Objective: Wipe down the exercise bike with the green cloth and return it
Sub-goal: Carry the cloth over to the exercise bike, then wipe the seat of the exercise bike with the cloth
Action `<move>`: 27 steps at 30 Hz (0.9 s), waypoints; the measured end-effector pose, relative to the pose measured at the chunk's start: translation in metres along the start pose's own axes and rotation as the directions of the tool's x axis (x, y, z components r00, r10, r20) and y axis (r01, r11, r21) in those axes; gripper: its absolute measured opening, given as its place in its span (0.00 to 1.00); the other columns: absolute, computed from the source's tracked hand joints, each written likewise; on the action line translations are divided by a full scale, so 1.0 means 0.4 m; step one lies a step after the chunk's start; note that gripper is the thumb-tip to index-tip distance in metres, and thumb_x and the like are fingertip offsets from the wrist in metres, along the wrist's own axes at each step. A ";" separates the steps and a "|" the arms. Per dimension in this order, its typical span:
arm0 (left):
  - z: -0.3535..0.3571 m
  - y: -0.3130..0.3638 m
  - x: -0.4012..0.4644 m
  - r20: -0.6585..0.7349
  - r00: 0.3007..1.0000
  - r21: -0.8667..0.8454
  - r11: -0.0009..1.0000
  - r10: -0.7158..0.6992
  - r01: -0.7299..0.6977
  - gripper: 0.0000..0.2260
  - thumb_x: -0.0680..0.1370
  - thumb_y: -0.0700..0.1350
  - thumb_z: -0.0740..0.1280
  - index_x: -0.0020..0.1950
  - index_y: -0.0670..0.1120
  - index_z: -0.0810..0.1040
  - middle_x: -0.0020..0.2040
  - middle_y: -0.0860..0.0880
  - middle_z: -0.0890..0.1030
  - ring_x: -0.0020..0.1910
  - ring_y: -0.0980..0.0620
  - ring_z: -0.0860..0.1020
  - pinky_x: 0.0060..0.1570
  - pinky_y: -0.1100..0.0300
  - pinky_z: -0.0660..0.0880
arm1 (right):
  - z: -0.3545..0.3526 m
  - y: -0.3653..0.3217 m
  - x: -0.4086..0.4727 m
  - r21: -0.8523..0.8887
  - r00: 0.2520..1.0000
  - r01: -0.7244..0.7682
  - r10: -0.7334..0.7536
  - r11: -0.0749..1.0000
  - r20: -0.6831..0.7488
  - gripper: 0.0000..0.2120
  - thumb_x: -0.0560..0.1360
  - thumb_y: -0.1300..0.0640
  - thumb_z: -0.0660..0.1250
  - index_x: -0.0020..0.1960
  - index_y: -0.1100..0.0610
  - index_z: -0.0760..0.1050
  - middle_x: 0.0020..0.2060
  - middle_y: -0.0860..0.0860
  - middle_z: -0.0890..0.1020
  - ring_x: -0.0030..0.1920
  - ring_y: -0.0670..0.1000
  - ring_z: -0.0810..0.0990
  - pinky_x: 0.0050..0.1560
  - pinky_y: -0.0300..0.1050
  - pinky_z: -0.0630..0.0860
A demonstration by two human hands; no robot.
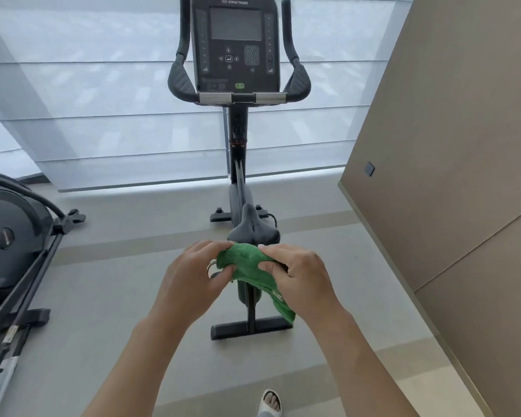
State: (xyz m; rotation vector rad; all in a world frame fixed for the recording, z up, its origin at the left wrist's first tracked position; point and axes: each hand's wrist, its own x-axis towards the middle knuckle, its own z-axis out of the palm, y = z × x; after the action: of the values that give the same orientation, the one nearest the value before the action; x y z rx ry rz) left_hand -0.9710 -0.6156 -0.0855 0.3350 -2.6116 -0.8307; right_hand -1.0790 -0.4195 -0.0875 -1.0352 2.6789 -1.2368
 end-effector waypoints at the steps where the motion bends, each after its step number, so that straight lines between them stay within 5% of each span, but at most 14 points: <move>1: 0.011 0.001 0.027 -0.028 1.000 0.010 1.000 0.001 0.000 0.17 0.74 0.43 0.78 0.62 0.52 0.84 0.50 0.59 0.83 0.49 0.54 0.80 0.47 0.55 0.79 | 0.000 0.022 0.029 0.031 1.000 0.004 -0.004 1.000 -0.004 0.17 0.77 0.57 0.76 0.66 0.51 0.84 0.57 0.44 0.87 0.57 0.44 0.84 0.61 0.47 0.80; 7: 0.074 0.007 0.138 -0.156 0.988 0.062 0.998 -0.014 0.024 0.12 0.74 0.48 0.73 0.56 0.53 0.86 0.43 0.61 0.80 0.41 0.55 0.77 0.39 0.55 0.77 | 0.018 0.118 0.143 0.150 0.998 -0.037 0.029 0.988 0.056 0.23 0.71 0.56 0.81 0.64 0.46 0.81 0.56 0.38 0.83 0.54 0.41 0.81 0.56 0.41 0.81; 13: 0.102 -0.026 0.259 -0.168 0.985 0.027 0.998 -0.047 0.052 0.10 0.74 0.51 0.70 0.54 0.55 0.86 0.42 0.59 0.81 0.39 0.56 0.77 0.37 0.54 0.77 | 0.067 0.142 0.231 0.111 0.999 -0.041 0.041 0.993 0.005 0.27 0.68 0.42 0.80 0.64 0.43 0.77 0.55 0.36 0.80 0.54 0.40 0.80 0.54 0.36 0.78; 18: 0.120 -0.101 0.365 -0.119 0.992 -0.010 0.999 -0.050 0.050 0.10 0.75 0.52 0.71 0.55 0.57 0.86 0.44 0.61 0.80 0.31 0.61 0.74 0.34 0.64 0.71 | 0.113 0.174 0.330 -0.044 0.999 -0.020 0.019 0.999 -0.038 0.20 0.77 0.53 0.73 0.69 0.47 0.80 0.61 0.41 0.84 0.59 0.46 0.81 0.60 0.52 0.80; 27: 0.147 -0.347 0.592 0.099 0.995 -0.173 0.985 0.000 0.017 0.12 0.73 0.47 0.79 0.56 0.50 0.88 0.49 0.62 0.83 0.42 0.58 0.81 0.44 0.61 0.78 | 0.222 0.195 0.540 -0.232 0.995 -0.098 0.102 0.968 0.006 0.16 0.80 0.61 0.72 0.68 0.53 0.83 0.62 0.47 0.86 0.61 0.52 0.84 0.62 0.52 0.81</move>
State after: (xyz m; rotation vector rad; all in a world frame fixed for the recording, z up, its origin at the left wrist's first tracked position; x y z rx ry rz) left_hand -1.1939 -0.7753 -0.1457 0.2621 -2.6039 -1.0959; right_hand -1.2668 -0.5666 -0.1480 -0.9113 2.8736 -0.9104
